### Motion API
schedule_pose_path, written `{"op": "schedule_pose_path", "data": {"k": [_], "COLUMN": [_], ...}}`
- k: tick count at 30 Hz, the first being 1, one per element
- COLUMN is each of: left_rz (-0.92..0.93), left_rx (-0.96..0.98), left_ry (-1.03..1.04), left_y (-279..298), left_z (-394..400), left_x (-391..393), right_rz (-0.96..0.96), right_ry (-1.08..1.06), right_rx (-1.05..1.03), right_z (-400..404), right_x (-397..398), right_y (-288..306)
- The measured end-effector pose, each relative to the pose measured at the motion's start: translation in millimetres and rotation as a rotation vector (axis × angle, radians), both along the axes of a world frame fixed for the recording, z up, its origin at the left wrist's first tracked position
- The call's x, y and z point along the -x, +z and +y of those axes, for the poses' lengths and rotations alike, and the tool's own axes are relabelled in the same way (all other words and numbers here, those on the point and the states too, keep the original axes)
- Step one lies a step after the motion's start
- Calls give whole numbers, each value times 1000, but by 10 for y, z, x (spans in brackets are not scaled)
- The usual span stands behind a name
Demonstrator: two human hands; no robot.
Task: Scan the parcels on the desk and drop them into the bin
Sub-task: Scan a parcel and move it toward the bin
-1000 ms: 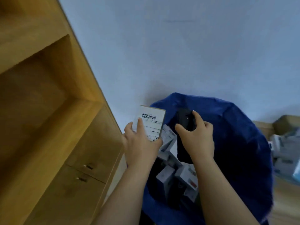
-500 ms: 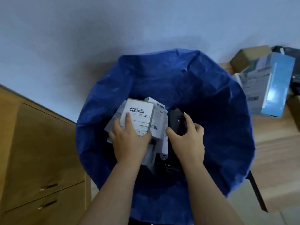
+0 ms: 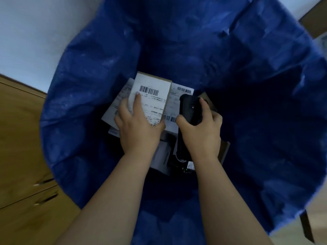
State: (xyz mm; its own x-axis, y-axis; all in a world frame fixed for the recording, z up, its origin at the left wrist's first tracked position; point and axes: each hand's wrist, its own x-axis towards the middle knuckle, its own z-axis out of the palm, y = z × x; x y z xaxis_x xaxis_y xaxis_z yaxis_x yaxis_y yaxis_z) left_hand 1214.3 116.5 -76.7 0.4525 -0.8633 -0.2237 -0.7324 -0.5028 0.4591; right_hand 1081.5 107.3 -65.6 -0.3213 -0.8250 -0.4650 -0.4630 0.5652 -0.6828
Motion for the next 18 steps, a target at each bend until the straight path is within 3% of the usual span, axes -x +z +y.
{"op": "schedule_pose_path", "data": {"k": [11,18], "left_rz": [-129,-174], "left_rx": [-59,-93], "left_ry": [-72,-109], "left_y": [-44,406], "left_z": [-93,72], "left_x": [121,143], "right_rz": [-22,-60], "right_ry": [69,104], "right_rx": [42,87], "right_z": [-22,137], "right_x": [181,252], "right_y": [31,495]}}
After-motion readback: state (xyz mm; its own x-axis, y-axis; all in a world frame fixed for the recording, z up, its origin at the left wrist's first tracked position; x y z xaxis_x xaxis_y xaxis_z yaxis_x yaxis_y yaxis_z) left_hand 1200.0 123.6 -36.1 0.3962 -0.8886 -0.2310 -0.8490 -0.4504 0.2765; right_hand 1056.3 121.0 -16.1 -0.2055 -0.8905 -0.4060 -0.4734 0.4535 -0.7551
